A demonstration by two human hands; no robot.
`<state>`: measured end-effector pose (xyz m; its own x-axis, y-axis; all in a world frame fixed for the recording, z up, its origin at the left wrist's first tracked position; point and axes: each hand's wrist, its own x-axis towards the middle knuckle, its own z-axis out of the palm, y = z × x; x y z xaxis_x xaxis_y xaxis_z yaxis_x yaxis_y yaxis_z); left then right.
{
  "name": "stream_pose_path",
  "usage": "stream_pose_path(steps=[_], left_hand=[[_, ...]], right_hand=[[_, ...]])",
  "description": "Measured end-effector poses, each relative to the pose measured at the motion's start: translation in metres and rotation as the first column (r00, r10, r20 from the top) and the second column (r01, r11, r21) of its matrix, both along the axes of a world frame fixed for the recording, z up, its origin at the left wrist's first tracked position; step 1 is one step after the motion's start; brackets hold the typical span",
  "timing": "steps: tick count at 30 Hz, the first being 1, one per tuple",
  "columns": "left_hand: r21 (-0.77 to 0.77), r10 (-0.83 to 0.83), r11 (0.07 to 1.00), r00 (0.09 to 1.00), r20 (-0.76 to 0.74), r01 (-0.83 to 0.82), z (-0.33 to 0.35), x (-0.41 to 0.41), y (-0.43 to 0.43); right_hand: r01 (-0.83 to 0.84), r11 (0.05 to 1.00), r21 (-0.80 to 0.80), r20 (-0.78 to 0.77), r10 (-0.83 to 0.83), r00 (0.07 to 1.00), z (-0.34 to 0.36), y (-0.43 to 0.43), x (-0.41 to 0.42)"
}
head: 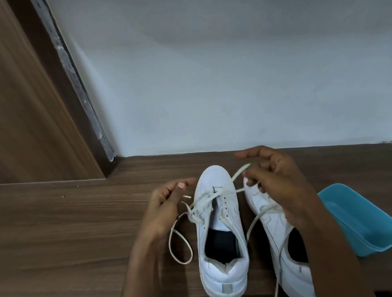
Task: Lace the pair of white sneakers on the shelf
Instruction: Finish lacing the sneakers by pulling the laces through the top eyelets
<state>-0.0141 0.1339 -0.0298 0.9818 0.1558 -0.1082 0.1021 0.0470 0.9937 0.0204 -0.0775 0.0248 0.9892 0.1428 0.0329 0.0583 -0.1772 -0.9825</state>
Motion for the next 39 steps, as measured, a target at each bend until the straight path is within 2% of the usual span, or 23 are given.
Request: stream_pose_path(steps=[2,3,5,7,9,12,14,15,17,19,21,24,28,30,36,39], left_hand=[[-0.076,0.036,0.997,0.999,0.025,-0.034,0.001,0.002,0.001],[-0.114,0.043,0.993,0.998,0.046,-0.038,0.002,0.002,0.001],[-0.187,0.081,0.98,0.994,0.076,-0.066,0.006,0.002,0.001],[-0.292,0.15,0.95,0.982,0.111,-0.111,0.013,0.003,0.0],[-0.355,0.235,0.92,0.957,0.17,-0.163,0.017,0.003,0.004],[-0.389,0.368,0.885,0.898,0.241,-0.258,0.022,0.001,0.018],[-0.401,0.425,0.865,0.866,0.264,-0.302,0.022,0.0,0.027],[-0.396,0.437,0.862,0.858,0.27,-0.315,0.02,-0.001,0.031],[-0.389,0.435,0.865,0.858,0.271,-0.316,0.017,-0.001,0.035],[-0.353,0.427,0.876,0.868,0.254,-0.329,0.013,0.0,0.034],[-0.277,0.401,0.901,0.882,0.246,-0.332,0.011,0.001,0.03],[-0.209,0.344,0.931,0.908,0.24,-0.298,0.007,0.005,0.021],[-0.015,0.154,0.988,0.966,0.205,-0.154,0.002,0.009,0.001],[0.057,0.088,0.993,0.976,0.197,-0.1,-0.001,0.011,-0.011],[0.229,0.071,0.966,0.975,0.211,-0.12,-0.013,0.018,-0.033],[0.342,0.06,0.93,0.975,0.212,-0.131,-0.022,0.021,-0.031]], right_hand=[[-0.126,0.95,-0.285,0.016,0.137,0.99,-0.001,-0.01,-0.001],[-0.204,0.925,-0.321,0.003,0.217,0.976,-0.002,-0.012,-0.001],[-0.288,0.935,-0.206,-0.012,0.292,0.956,-0.001,-0.006,-0.003],[-0.224,0.969,-0.104,0.05,0.23,0.972,-0.004,0.013,-0.005],[-0.155,0.984,-0.086,0.175,0.168,0.97,-0.008,0.037,-0.008],[-0.347,0.934,-0.081,0.287,0.355,0.89,-0.013,0.068,-0.021],[-0.453,0.873,-0.181,0.272,0.487,0.83,-0.017,0.077,-0.025],[-0.422,0.871,-0.254,0.278,0.483,0.83,-0.019,0.078,-0.025],[-0.183,0.919,-0.349,0.335,0.305,0.891,-0.022,0.073,-0.019],[0.076,0.933,-0.351,0.322,0.044,0.946,-0.026,0.056,-0.006],[0.223,0.867,-0.445,0.244,-0.122,0.962,-0.029,0.036,0.005],[0.152,0.777,-0.611,0.05,-0.153,0.987,-0.034,0.02,0.008],[0.025,0.799,-0.601,-0.105,-0.11,0.988,-0.034,0.029,0.002],[-0.009,0.793,-0.609,-0.147,-0.102,0.984,-0.032,0.033,0.0],[-0.089,0.794,-0.601,-0.223,-0.06,0.973,-0.03,0.031,-0.002],[-0.074,0.763,-0.642,-0.191,-0.066,0.979,-0.03,0.035,-0.005]])
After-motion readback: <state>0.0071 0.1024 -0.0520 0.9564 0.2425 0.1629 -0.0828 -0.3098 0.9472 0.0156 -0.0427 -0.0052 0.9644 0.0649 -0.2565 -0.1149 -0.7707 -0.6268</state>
